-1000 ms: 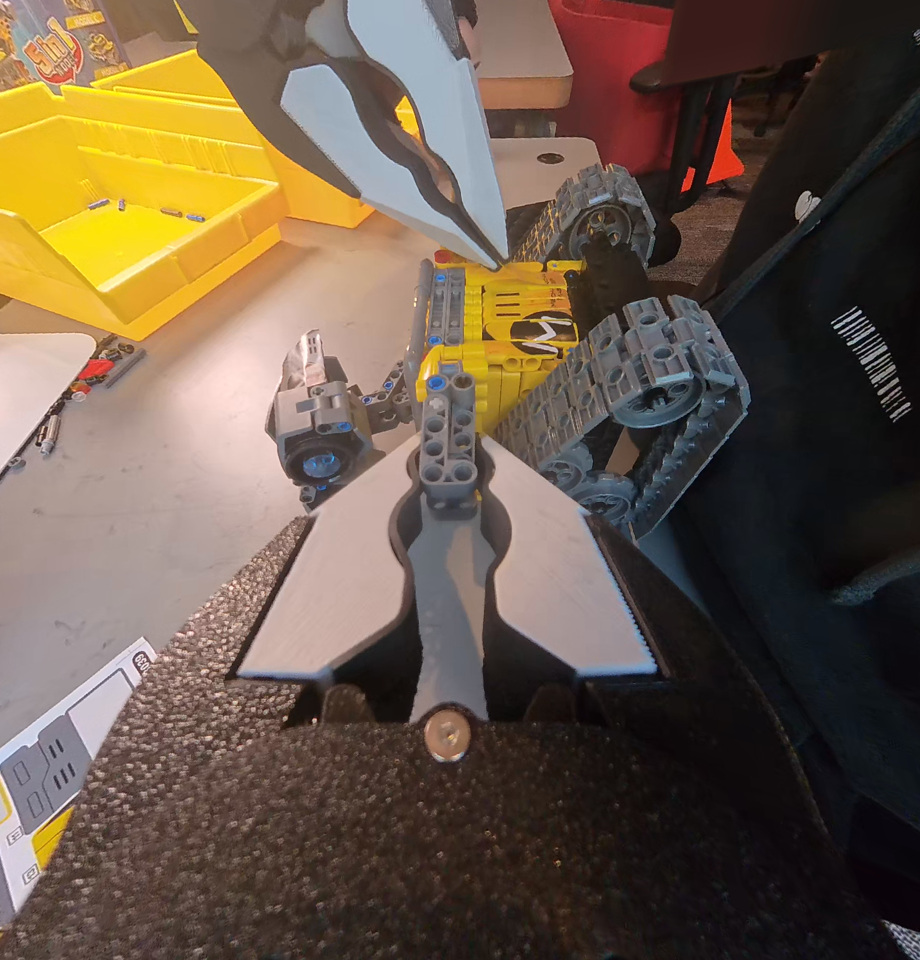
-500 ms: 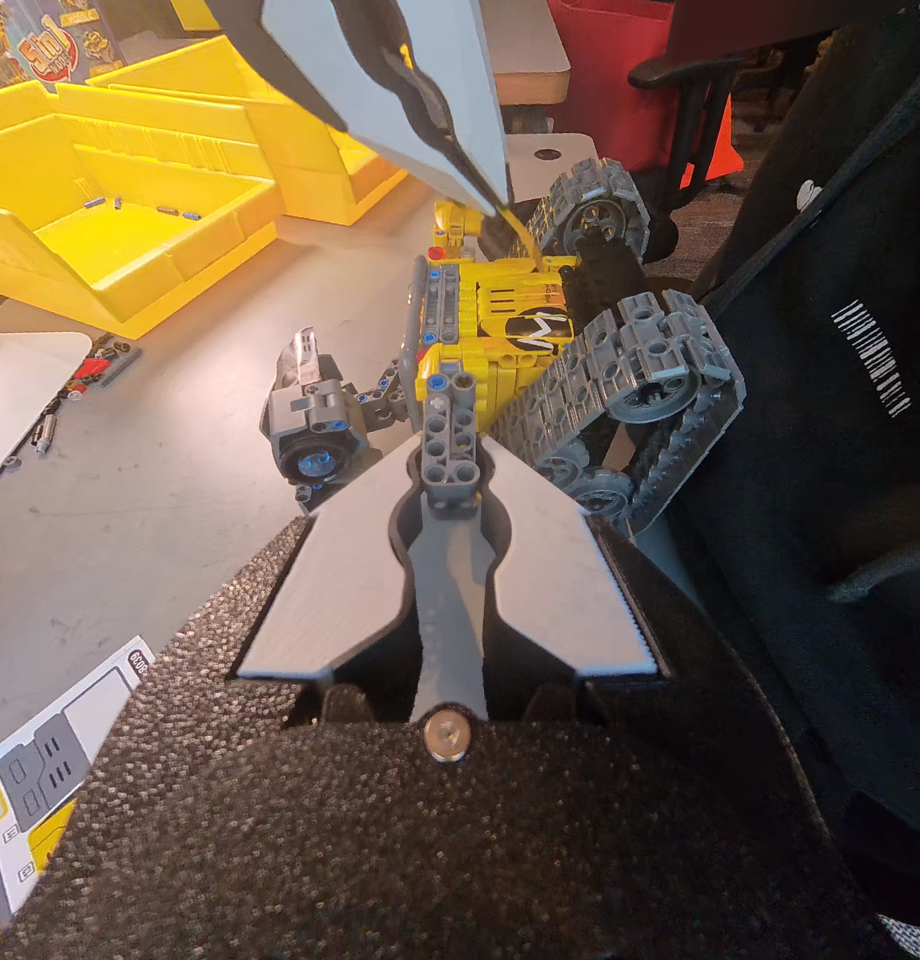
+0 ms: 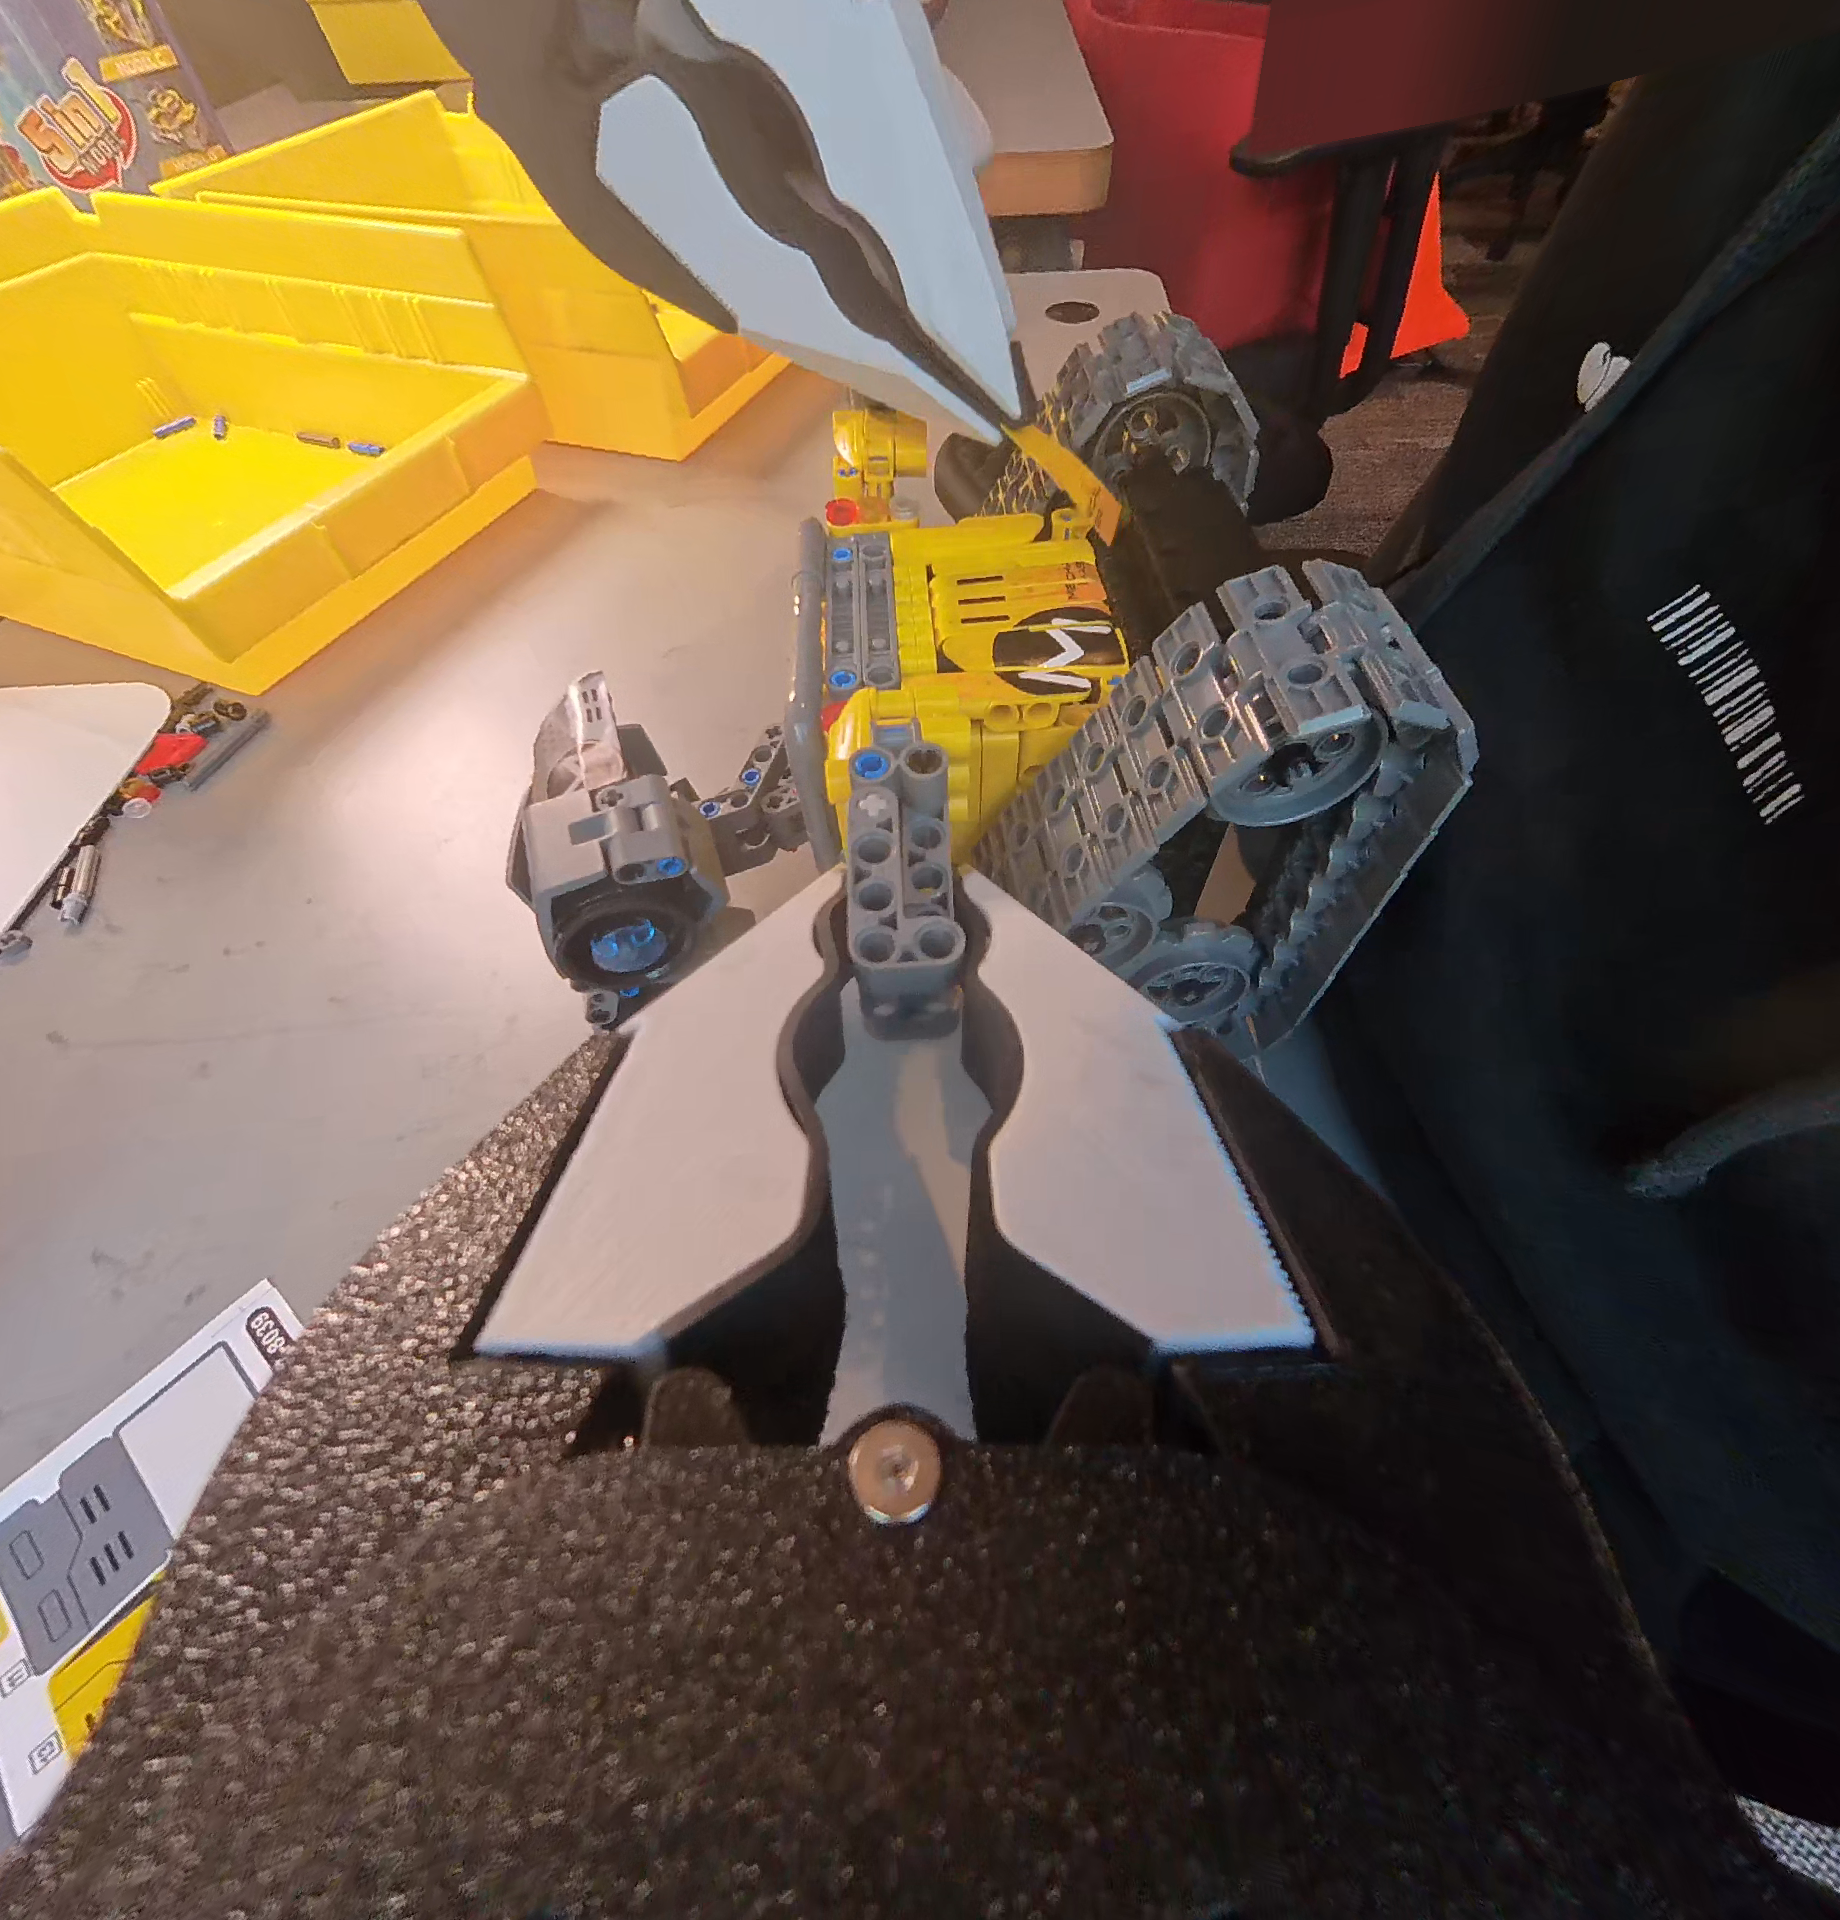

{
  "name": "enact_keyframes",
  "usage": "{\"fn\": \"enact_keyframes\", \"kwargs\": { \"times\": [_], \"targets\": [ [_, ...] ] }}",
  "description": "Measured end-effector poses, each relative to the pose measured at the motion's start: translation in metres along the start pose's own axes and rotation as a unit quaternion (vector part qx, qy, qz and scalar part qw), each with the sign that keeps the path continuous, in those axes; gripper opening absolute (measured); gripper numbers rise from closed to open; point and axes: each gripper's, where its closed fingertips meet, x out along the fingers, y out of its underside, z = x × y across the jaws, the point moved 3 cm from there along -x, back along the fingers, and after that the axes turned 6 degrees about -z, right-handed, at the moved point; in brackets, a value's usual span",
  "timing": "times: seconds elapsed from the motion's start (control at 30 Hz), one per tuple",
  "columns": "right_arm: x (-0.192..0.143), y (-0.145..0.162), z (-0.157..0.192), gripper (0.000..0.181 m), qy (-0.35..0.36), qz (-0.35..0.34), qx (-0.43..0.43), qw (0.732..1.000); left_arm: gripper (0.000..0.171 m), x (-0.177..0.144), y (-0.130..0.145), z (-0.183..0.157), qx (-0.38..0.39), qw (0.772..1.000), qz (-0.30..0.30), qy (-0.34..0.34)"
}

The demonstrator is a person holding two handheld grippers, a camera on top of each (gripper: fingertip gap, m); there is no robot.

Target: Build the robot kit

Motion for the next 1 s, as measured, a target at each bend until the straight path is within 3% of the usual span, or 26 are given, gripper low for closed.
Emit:
{"fn": "enact_keyframes", "kwargs": {
  "times": [1.0],
  "targets": [
    [0.0017,-0.0040,-0.0111,0.000,0.055,0.067,-0.046,0.995,0.015,0.0007,-0.0001,-0.0007,-0.002,1.000,-0.005,0.004]
  ]
}}
